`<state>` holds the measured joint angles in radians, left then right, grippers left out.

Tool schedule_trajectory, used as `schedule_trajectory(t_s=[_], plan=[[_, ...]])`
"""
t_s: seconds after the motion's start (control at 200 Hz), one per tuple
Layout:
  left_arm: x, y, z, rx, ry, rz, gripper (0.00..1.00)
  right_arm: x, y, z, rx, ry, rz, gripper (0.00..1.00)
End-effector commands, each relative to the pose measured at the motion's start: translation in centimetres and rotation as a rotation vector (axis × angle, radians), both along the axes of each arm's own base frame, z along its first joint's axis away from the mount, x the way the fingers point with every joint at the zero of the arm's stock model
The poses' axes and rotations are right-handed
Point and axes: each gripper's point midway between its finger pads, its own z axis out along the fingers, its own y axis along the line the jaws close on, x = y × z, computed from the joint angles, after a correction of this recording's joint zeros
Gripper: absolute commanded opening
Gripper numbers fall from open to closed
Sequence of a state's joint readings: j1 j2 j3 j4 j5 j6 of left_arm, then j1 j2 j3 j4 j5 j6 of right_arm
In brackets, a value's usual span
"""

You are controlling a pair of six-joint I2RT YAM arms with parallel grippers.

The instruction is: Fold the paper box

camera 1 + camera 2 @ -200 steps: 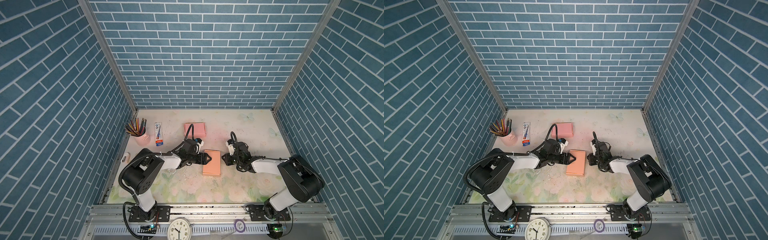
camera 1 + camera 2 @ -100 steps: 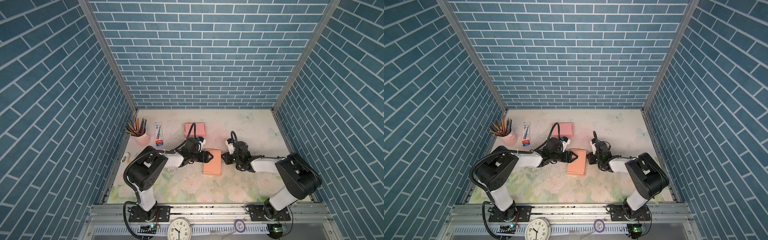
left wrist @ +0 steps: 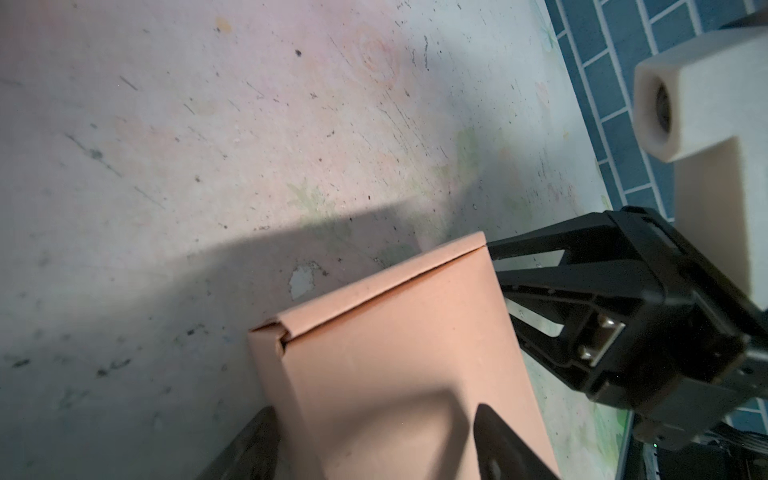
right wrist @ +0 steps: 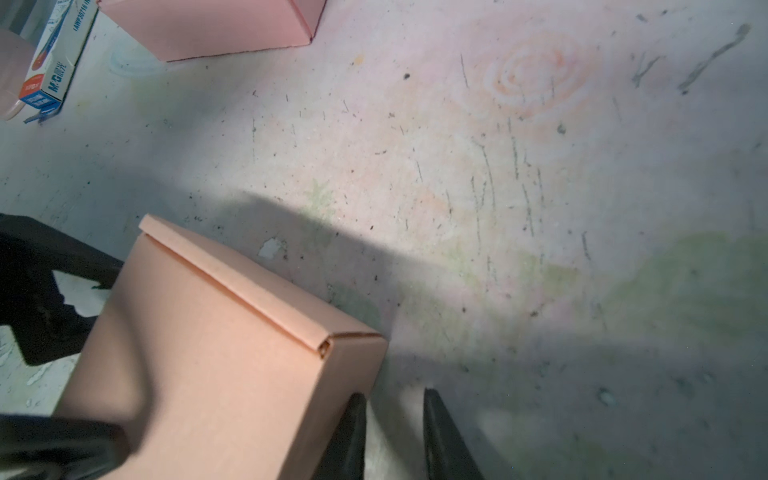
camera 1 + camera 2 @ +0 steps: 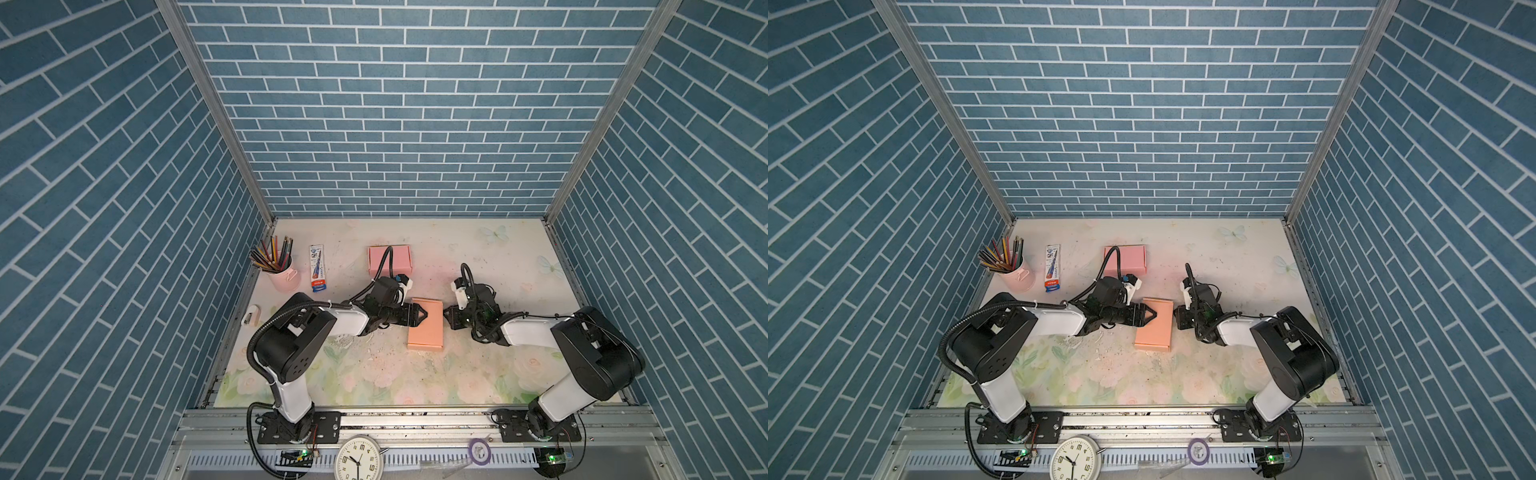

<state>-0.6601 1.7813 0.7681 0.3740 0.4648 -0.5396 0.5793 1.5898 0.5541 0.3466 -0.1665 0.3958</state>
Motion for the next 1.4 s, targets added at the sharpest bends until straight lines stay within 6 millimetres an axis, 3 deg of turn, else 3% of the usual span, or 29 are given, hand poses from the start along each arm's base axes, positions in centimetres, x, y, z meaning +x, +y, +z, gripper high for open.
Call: schedule_trajectory(t_s=[0.0, 0.205, 0.43, 0.615, 0.76, 1.395], plan=[[-1.2, 1.1, 0.3, -0.047, 0.031, 0.002, 0.78, -2.1, -1.3, -1.4, -0.02, 0.075, -0.003, 0.27], [-2.7, 3.7, 0.4, -0.004, 0.025, 0.034, 0.82, -3.6, -2.7, -1.4, -0.035, 0.088, -0.034, 0.3], [-6.1, 4.5, 0.7, 0.011, 0.027, 0.025, 0.83, -6.6, -3.4, -1.2, -0.022, 0.108, -0.051, 0.29], [-8.5, 3.8, 1.3, -0.011, 0.01, 0.018, 0.83, -9.1, -3.1, -1.8, -0.079, 0.131, -0.039, 0.29], [-8.7, 3.2, 1.3, -0.017, 0.004, 0.011, 0.84, -10.3, -3.1, -2.5, -0.091, 0.151, -0.035, 0.29], [-9.4, 0.0, 2.6, -0.076, -0.009, -0.036, 0.78, -11.1, -0.7, -1.6, -0.075, 0.135, 0.025, 0.27]])
